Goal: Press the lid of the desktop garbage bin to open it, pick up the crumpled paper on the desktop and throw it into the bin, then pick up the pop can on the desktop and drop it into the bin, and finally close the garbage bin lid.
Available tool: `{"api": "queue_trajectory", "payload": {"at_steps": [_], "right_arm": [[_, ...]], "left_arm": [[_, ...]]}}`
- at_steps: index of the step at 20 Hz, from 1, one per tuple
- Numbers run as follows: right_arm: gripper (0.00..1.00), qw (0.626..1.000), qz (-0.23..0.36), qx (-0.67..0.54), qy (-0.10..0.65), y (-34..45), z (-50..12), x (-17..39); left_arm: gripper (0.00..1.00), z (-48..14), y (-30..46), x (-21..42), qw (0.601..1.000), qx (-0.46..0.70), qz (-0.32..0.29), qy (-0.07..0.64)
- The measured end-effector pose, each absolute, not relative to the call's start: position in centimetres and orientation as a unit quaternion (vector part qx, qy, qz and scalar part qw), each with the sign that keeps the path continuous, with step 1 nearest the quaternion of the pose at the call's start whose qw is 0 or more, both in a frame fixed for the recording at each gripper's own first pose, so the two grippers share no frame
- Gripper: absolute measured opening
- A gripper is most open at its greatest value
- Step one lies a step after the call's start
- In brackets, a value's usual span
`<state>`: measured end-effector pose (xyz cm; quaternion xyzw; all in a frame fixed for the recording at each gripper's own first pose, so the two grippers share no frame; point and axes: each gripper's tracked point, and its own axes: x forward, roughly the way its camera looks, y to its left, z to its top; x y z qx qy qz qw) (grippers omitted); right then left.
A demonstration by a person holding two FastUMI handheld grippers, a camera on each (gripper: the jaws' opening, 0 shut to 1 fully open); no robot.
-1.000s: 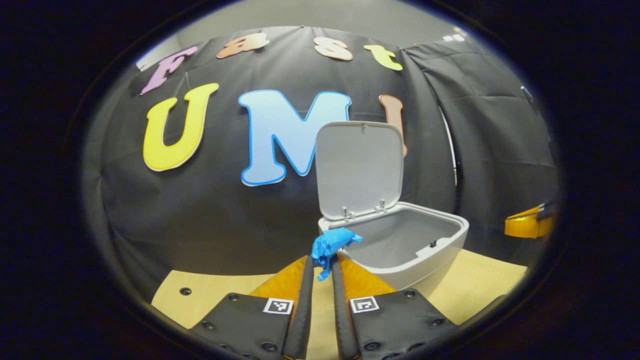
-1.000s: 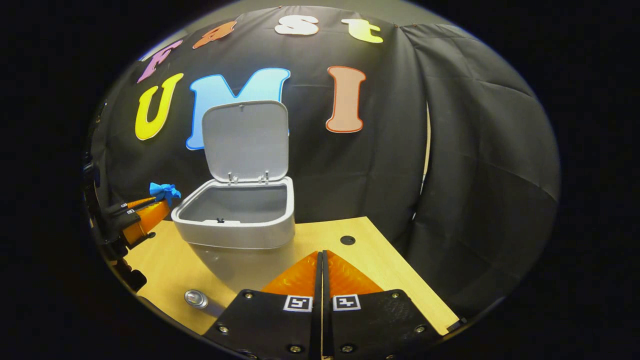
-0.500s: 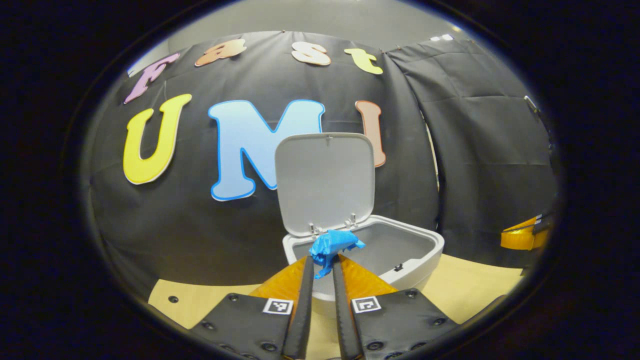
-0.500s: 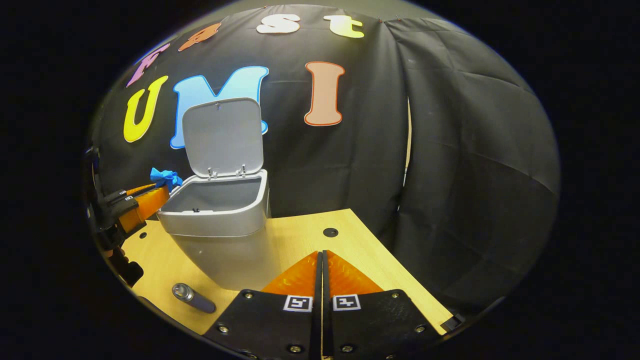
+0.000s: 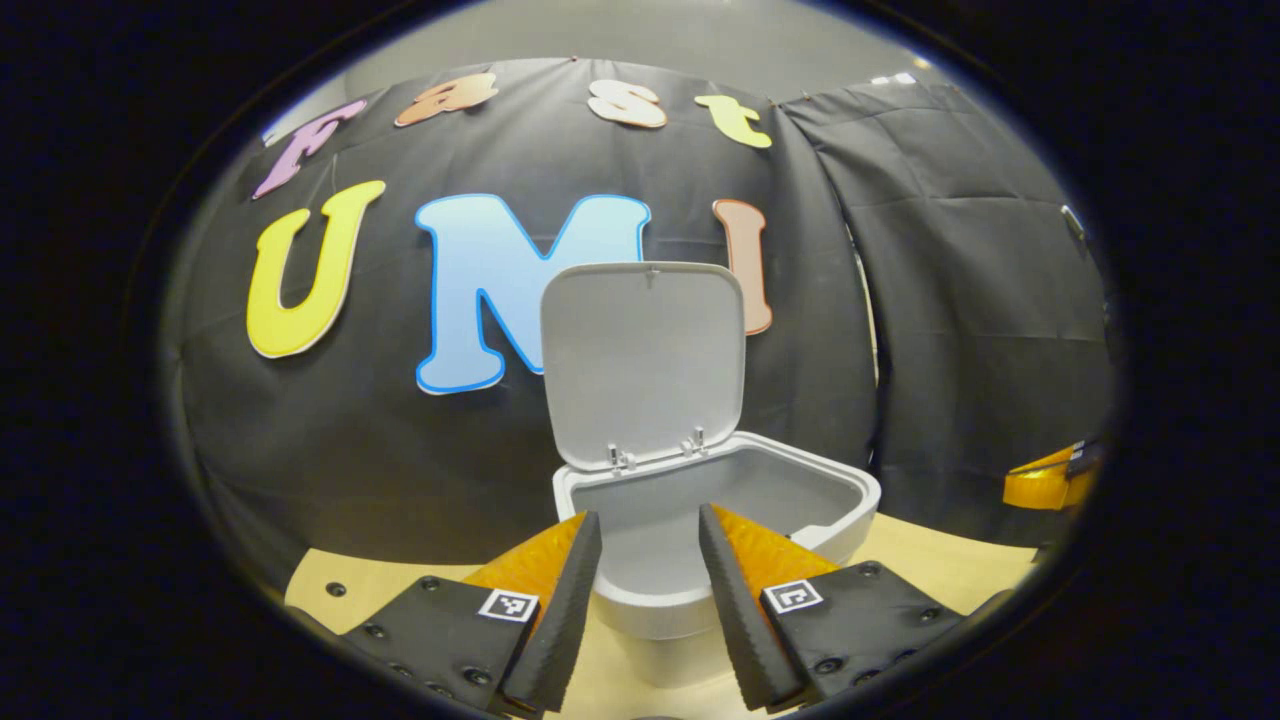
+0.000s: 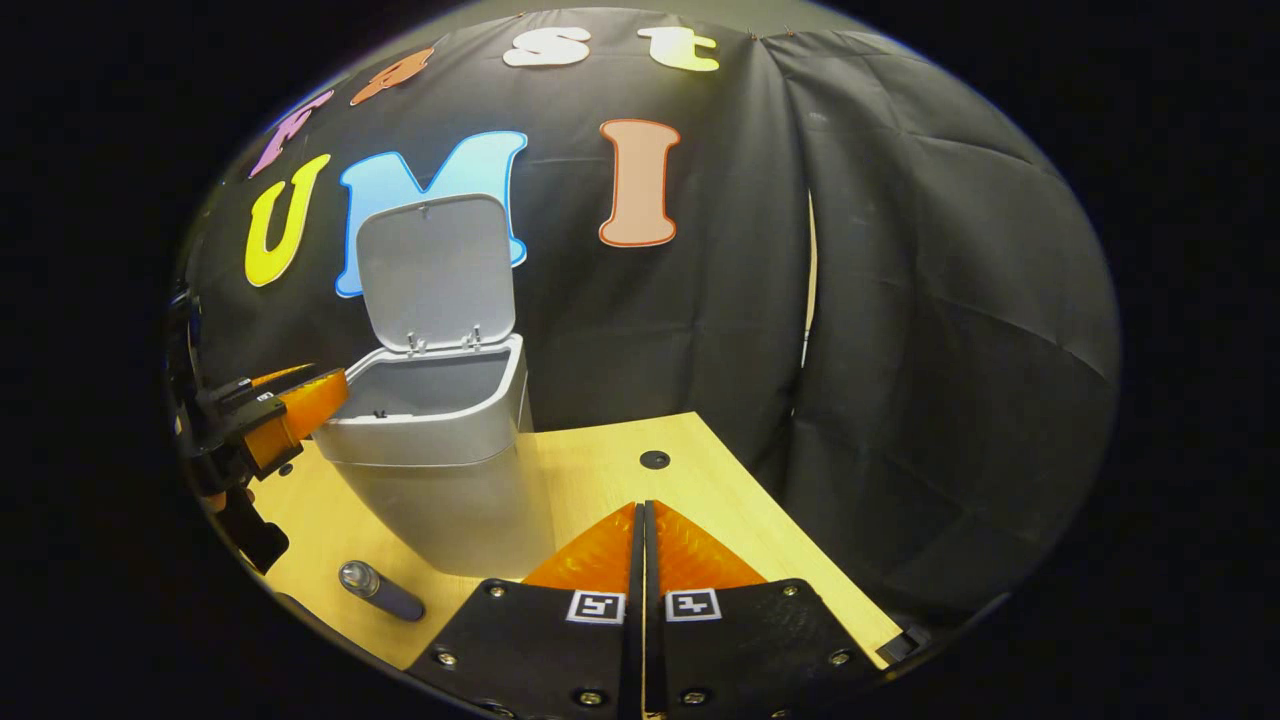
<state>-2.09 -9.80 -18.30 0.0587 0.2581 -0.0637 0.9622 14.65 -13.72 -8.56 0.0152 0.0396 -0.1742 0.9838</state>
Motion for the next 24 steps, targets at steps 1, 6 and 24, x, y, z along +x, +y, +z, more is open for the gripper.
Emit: {"api": "queue_trajectory", "payload": {"at_steps": [1, 6, 24], "right_arm": [[0.01, 0.963, -0.055, 0.058, 0.259, -9.1, -18.4, -2.0], [0.01, 0.963, -0.003, 0.058, 0.263, -4.9, -18.7, -1.4], [0.13, 0.943, 0.162, 0.053, 0.284, 10.4, -19.7, -1.5]], "left_arm": [[0.67, -8.6, -13.0, 14.5, 0.985, 0.013, -0.168, 0.041], [0.75, -8.2, -8.0, 13.9, 0.991, 0.006, -0.124, 0.043], [0.75, -7.9, 10.0, 7.0, 0.998, -0.016, 0.03, 0.055]]}}
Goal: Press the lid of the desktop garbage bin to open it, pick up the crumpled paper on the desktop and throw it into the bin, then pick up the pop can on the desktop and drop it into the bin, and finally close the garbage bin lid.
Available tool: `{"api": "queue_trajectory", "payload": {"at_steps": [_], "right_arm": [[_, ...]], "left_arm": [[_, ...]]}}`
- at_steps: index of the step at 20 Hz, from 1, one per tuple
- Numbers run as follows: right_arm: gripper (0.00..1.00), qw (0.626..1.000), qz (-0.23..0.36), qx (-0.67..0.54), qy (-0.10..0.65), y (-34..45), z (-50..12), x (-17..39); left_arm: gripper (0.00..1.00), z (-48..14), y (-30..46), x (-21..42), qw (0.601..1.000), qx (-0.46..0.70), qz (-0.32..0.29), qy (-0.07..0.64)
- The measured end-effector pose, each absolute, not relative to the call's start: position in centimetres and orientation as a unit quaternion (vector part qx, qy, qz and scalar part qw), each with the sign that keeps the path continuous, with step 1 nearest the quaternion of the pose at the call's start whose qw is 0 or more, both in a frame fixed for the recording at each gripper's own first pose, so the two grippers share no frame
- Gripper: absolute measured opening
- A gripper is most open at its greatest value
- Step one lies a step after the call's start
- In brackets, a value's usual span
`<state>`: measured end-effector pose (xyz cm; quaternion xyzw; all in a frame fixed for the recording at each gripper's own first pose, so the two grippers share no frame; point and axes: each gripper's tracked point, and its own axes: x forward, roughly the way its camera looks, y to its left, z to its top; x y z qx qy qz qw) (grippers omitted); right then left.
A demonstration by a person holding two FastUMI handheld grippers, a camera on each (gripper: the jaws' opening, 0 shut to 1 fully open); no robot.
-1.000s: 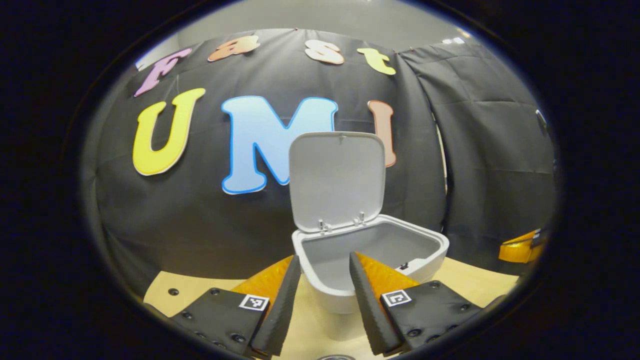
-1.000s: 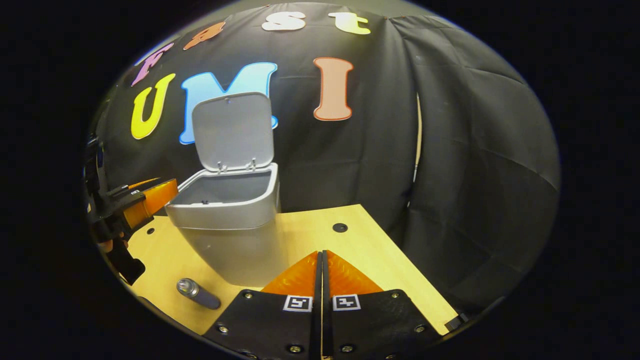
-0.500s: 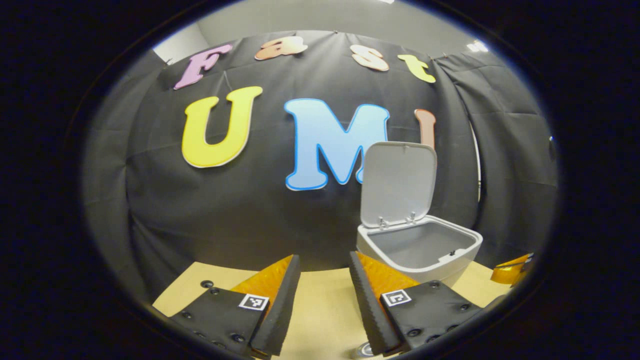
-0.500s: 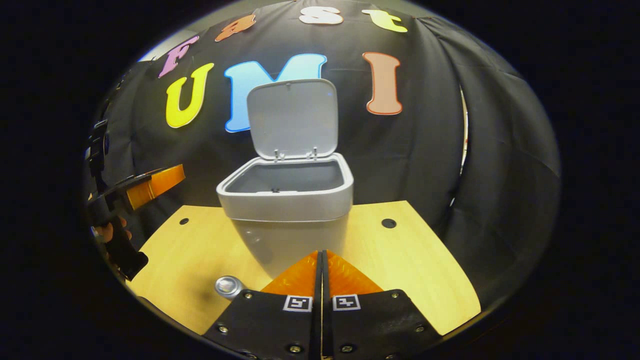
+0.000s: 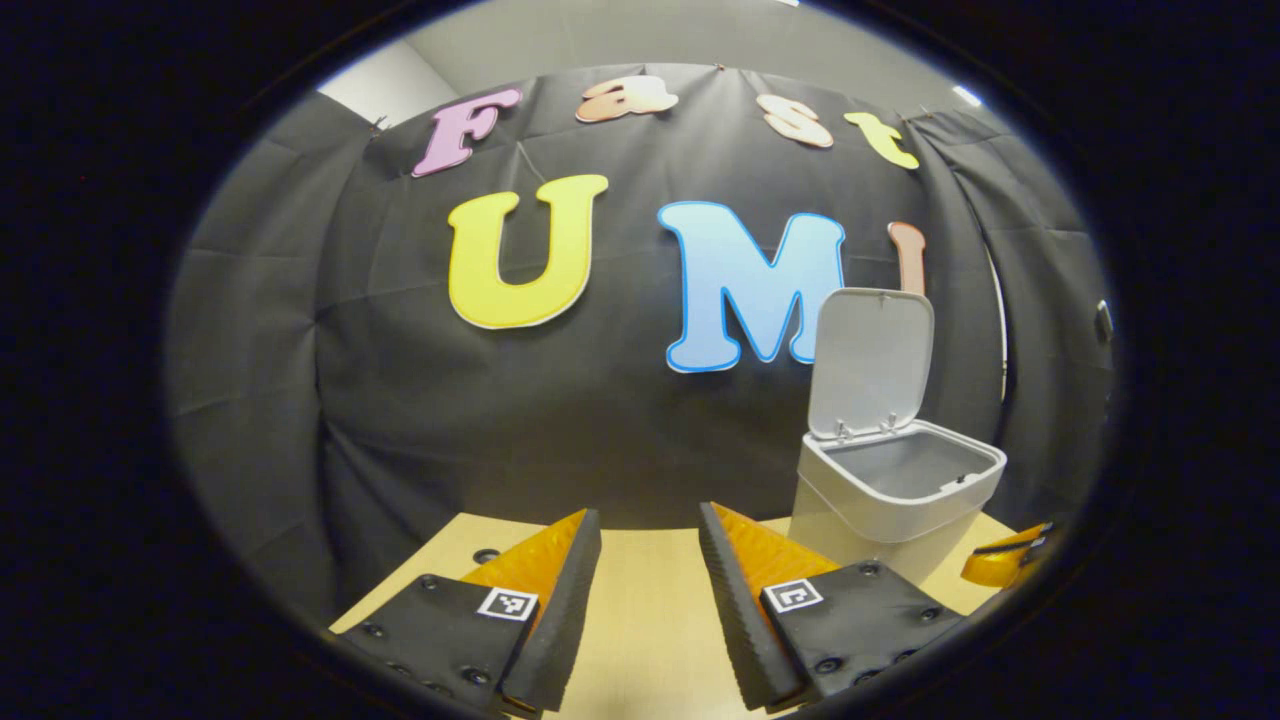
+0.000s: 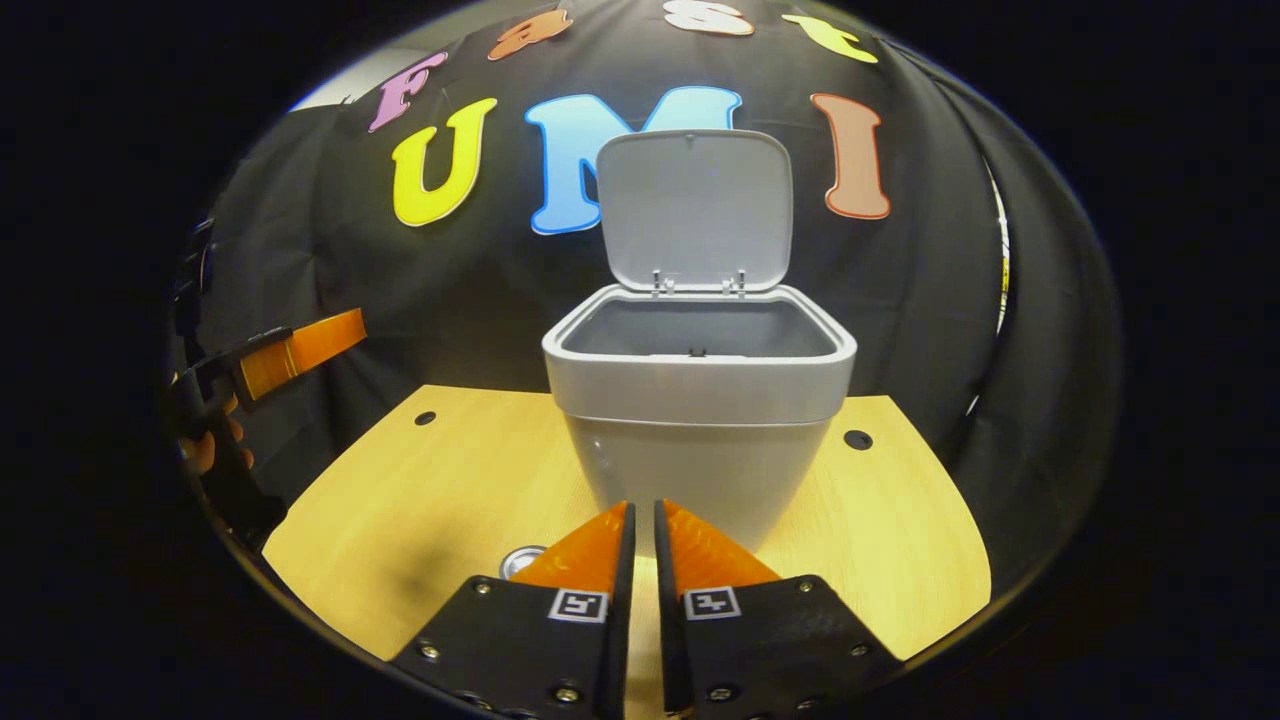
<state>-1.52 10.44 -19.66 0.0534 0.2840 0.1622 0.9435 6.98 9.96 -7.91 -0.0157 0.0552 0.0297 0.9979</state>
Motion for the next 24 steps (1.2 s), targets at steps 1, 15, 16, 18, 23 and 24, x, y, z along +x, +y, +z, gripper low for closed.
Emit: {"api": "queue_trajectory", "payload": {"at_steps": [1, 15, 16, 18, 23, 24], "right_arm": [[0.17, 0.942, 0.168, 0.052, 0.286, 10.9, -19.8, -1.5], [0.98, 0.922, 0.22, 0.033, 0.317, 16.5, -22.9, -2.4], [0.98, 0.921, 0.222, 0.03, 0.32, 16.8, -23.1, -2.5], [0.97, 0.919, 0.224, 0.021, 0.323, 17.4, -23.7, -2.5], [0.98, 0.911, 0.235, -0.014, 0.34, 19.1, -25.9, -3.0], [0.98, 0.909, 0.236, -0.02, 0.342, 19.4, -26.3, -3.2]], "left_arm": [[0.75, -7.9, 10.3, 6.8, 0.998, -0.016, 0.033, 0.056], [0.68, -8.6, 14.5, 5.0, 0.996, -0.029, 0.057, 0.067], [0.68, -8.7, 14.7, 5.0, 0.996, -0.029, 0.057, 0.068], [0.75, -8.8, 14.9, 5.1, 0.996, -0.028, 0.055, 0.069], [0.6, -9.4, 15.1, 5.7, 0.996, -0.038, 0.042, 0.073], [0.6, -9.6, 15.3, 5.8, 0.996, -0.039, 0.04, 0.075]]}}
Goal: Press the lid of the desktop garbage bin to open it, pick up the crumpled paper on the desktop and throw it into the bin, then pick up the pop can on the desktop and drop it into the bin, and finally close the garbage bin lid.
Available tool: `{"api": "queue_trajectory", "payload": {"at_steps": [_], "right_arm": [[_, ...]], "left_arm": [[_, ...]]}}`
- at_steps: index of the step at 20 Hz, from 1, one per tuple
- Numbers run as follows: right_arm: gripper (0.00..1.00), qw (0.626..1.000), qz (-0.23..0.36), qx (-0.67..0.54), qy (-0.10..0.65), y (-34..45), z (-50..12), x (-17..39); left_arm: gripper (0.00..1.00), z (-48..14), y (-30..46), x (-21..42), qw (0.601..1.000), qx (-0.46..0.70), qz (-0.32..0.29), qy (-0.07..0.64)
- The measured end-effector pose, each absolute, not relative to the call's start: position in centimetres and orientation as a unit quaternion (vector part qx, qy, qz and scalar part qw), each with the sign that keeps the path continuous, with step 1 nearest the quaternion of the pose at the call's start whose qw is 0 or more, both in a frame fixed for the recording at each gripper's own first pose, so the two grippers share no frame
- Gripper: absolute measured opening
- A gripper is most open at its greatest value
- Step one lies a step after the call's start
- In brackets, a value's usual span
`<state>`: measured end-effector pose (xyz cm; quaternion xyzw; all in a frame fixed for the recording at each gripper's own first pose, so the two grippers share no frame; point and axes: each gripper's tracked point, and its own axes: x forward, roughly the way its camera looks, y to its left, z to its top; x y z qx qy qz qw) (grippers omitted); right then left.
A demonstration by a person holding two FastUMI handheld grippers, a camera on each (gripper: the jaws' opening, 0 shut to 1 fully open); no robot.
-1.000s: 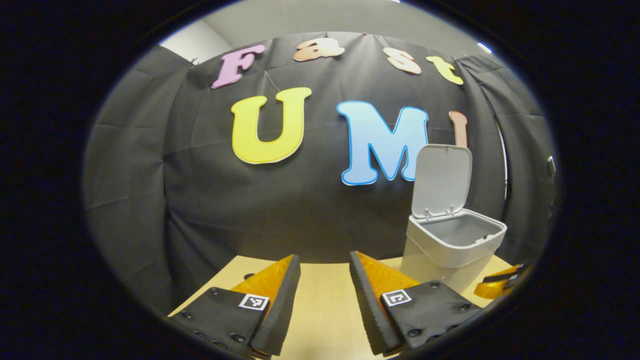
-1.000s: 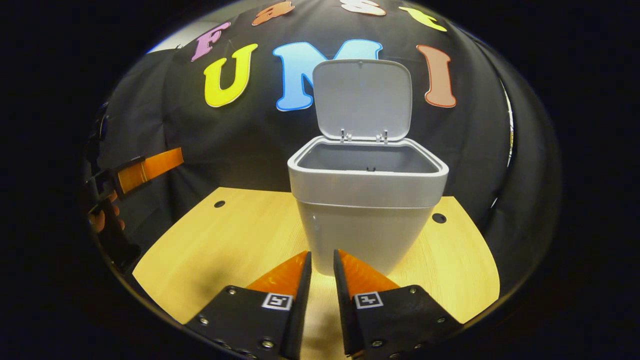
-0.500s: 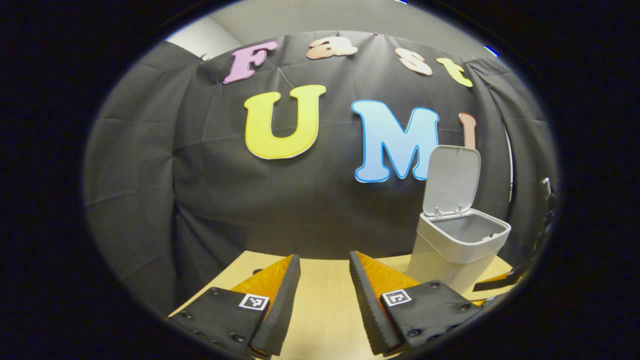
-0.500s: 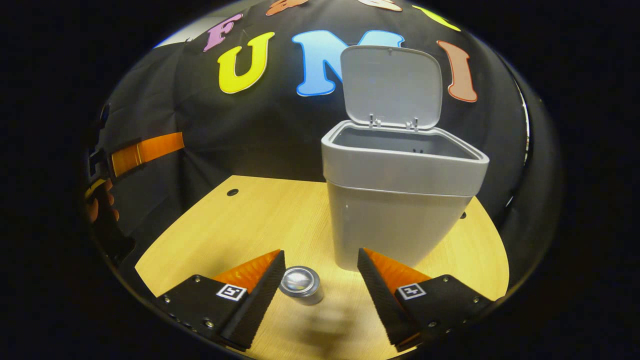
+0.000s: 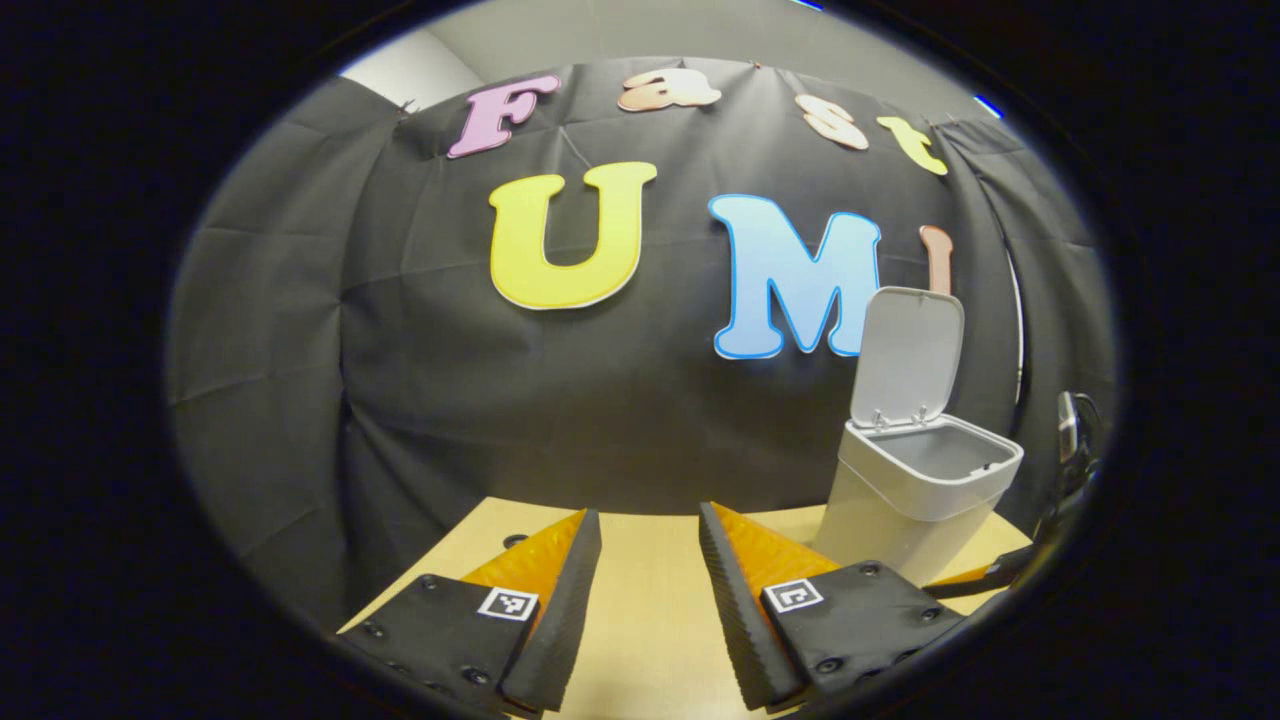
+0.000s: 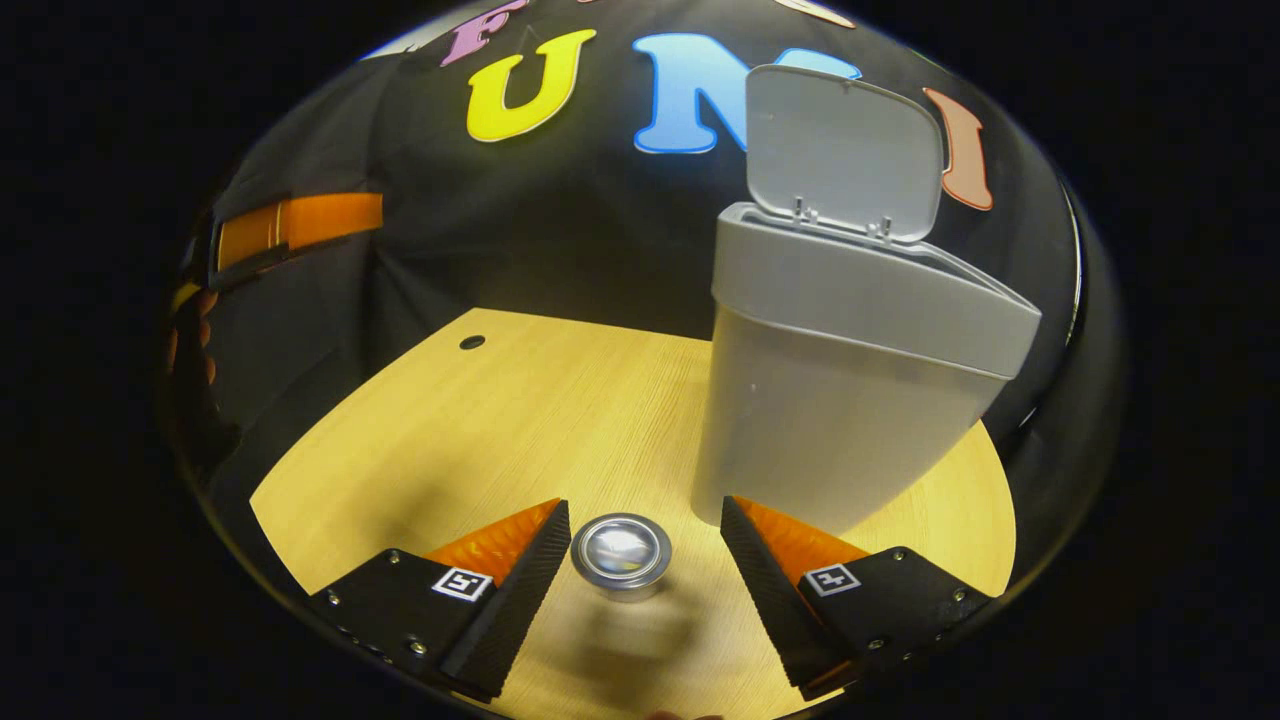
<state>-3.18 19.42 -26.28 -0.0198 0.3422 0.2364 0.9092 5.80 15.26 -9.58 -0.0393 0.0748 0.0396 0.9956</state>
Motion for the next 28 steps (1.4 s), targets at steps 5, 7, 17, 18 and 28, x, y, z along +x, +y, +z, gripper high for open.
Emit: {"api": "queue_trajectory", "payload": {"at_steps": [5, 7, 17, 18, 28], "right_arm": [[0.98, 0.9, 0.244, -0.032, 0.36, 21.6, -28.4, -3.4], [0.98, 0.897, 0.241, -0.032, 0.369, 21.8, -29.2, -3.4], [0.97, 0.901, 0.192, -0.049, 0.385, 20.5, -31.2, -2.7], [0.98, 0.9, 0.191, -0.052, 0.389, 20.4, -31.6, -2.7], [0.86, 0.895, 0.189, -0.043, 0.402, 20.8, -32.6, -2.8]], "left_arm": [[0.73, -10.5, 15.8, 6.2, 0.995, -0.039, 0.023, 0.085], [0.71, -10.8, 15.9, 6.7, 0.995, -0.036, 0.012, 0.092], [0.68, -11.2, 13.1, 8.2, 0.993, -0.034, -0.036, 0.104], [0.67, -11.2, 13.0, 8.3, 0.993, -0.033, -0.038, 0.104], [0.68, -11.2, 12.9, 8.3, 0.993, -0.025, -0.044, 0.107]]}}
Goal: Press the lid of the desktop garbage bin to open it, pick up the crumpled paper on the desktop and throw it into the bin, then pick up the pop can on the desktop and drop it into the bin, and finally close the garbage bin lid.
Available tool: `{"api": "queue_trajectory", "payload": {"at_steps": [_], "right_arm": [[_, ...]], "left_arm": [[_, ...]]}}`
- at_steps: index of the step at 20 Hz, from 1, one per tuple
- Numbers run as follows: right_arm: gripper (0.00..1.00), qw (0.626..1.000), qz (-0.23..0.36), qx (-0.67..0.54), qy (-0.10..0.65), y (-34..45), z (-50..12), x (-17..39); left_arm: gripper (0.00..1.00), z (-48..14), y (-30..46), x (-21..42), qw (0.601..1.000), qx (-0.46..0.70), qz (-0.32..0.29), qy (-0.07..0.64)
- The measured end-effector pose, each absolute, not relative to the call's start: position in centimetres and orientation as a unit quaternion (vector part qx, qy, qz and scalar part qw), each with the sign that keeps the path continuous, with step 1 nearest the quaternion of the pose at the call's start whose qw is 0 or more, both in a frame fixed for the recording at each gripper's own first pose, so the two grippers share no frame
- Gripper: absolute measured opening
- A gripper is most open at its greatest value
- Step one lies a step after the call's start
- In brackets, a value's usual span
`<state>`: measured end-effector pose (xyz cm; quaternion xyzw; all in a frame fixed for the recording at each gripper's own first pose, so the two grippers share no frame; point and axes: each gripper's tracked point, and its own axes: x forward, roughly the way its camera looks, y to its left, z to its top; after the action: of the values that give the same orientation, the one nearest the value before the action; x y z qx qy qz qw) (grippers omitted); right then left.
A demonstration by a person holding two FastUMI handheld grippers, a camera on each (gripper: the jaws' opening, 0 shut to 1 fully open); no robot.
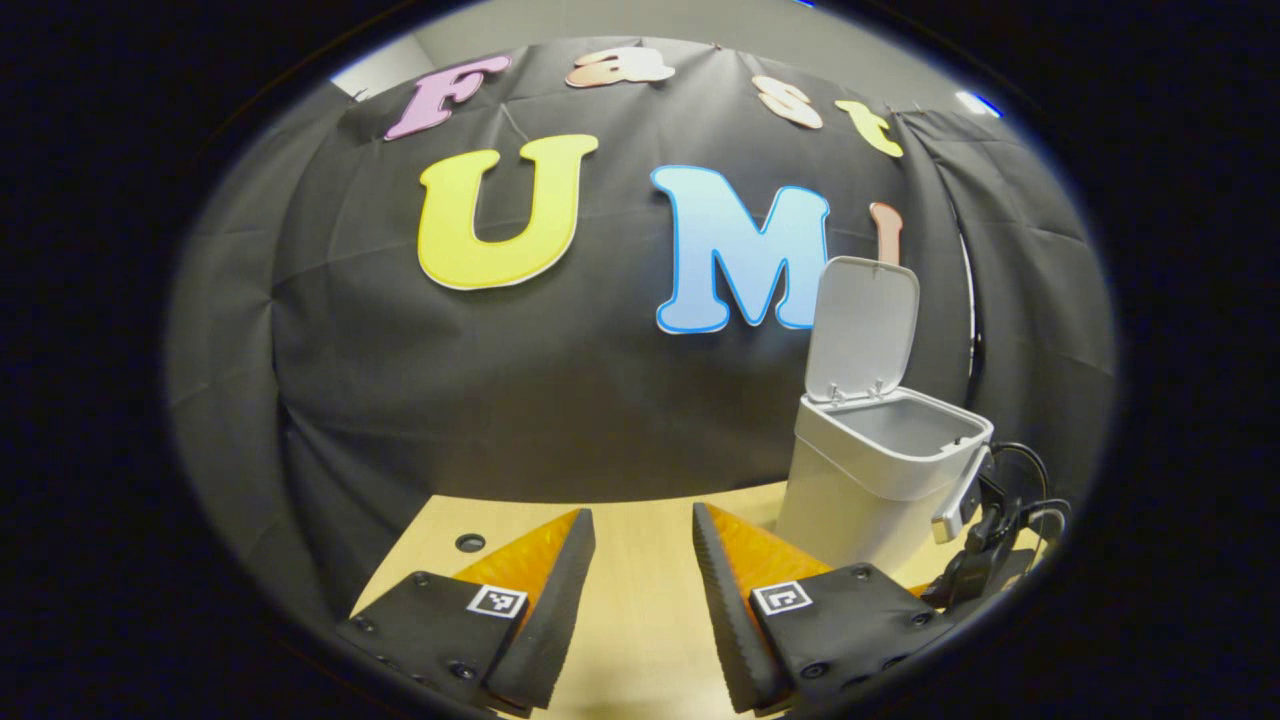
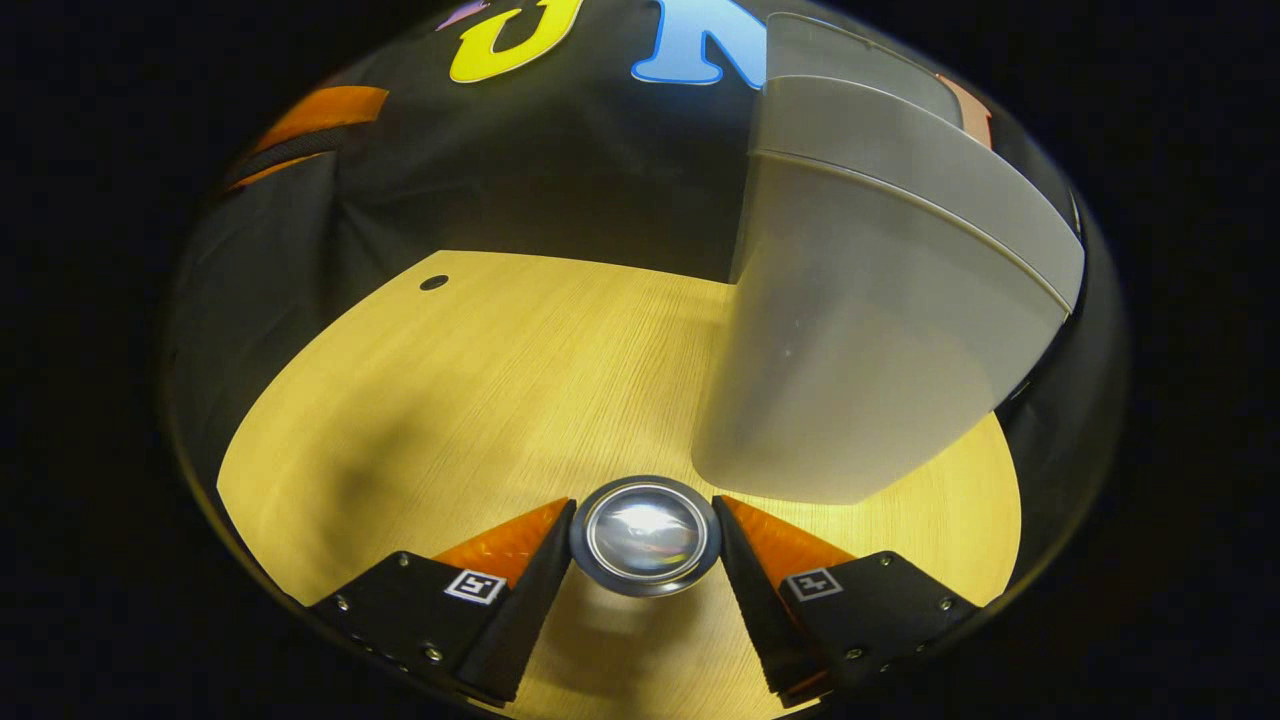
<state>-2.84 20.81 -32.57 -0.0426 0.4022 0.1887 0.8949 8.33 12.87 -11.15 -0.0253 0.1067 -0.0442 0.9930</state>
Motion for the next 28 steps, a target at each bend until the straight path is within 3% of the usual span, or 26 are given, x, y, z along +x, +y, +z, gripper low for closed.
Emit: {"api": "queue_trajectory", "payload": {"at_steps": [18, 28], "right_arm": [[0.83, 0.91, 0.176, -0.035, 0.374, 18.4, -28.6, -3.1], [0.83, 0.932, 0.186, -0.028, 0.31, 17.1, -21.5, -2.6]], "left_arm": [[0.68, -10.9, 12.8, 7.4, 0.994, -0.028, -0.038, 0.102], [0.67, -10.6, 11.6, 6.8, 0.993, -0.039, -0.04, 0.1]]}}
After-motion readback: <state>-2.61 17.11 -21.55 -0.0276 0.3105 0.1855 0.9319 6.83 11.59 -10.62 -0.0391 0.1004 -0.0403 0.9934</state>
